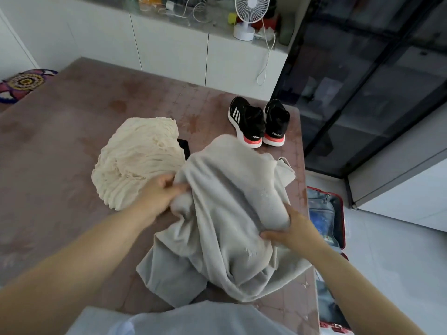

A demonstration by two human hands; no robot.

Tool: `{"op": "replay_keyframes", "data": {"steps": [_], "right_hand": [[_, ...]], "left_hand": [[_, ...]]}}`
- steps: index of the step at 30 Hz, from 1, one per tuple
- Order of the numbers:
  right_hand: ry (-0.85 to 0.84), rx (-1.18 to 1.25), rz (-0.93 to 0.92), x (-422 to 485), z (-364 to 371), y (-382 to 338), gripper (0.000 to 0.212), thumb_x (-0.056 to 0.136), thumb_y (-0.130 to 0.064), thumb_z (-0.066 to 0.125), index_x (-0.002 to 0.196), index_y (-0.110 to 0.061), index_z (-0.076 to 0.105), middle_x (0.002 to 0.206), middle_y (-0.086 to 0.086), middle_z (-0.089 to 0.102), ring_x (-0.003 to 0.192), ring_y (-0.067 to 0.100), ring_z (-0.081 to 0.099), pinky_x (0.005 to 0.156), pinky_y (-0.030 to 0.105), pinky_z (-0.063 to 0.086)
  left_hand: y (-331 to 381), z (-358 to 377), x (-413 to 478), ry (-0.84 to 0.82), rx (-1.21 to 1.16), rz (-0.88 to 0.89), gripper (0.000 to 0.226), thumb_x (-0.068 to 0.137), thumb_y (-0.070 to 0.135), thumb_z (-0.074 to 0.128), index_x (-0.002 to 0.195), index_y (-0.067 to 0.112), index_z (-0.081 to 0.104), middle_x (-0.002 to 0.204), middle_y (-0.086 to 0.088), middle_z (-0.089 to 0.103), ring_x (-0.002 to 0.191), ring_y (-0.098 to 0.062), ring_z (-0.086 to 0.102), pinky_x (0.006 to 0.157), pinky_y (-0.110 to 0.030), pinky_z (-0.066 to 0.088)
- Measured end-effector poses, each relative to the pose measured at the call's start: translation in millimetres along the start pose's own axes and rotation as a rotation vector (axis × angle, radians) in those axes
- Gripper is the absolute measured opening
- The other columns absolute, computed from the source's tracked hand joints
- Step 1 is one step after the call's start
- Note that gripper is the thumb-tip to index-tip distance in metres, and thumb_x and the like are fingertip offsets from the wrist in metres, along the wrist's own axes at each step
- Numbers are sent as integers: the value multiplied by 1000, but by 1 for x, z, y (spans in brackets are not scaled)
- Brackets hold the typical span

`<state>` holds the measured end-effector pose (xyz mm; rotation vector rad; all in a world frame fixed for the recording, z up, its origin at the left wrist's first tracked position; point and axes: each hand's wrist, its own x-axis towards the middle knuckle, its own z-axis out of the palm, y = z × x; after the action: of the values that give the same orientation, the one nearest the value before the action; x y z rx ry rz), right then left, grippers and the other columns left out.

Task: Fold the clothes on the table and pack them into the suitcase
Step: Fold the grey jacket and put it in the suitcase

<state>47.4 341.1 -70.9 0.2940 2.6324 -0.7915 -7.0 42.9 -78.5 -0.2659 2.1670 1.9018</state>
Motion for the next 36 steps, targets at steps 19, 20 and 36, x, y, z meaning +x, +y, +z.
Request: {"op": "replay_keyframes", "data": {"steps": [19, 20, 36], "right_hand": [[807, 83, -356, 15, -163, -64, 30, 85, -9, 59, 113, -10, 66, 108, 13, 67, 97, 29, 60, 76, 28, 40], [724, 82, -360, 13, -148, -57, 31, 82, -10, 61, 113, -10, 67, 106, 14, 67, 97, 28, 61, 78, 31, 43], [56, -696, -472, -17, 53, 80, 111, 24, -13, 90, 125, -19, 45, 112, 0, 69, 95, 16, 69, 100, 41, 25]], "left_hand": [[224, -67, 60, 257, 656, 832, 32, 80, 5, 63, 103, 26, 58, 91, 14, 55, 85, 11, 55, 79, 1, 36], [205, -76, 55, 207, 752, 801, 38, 78, -1, 64, 105, 25, 61, 91, 13, 58, 88, 2, 57, 78, 1, 34], [-79, -93, -34, -366, 1639, 875, 93, 38, 6, 89, 124, 26, 58, 90, 14, 71, 74, -12, 67, 94, -29, 28]]}}
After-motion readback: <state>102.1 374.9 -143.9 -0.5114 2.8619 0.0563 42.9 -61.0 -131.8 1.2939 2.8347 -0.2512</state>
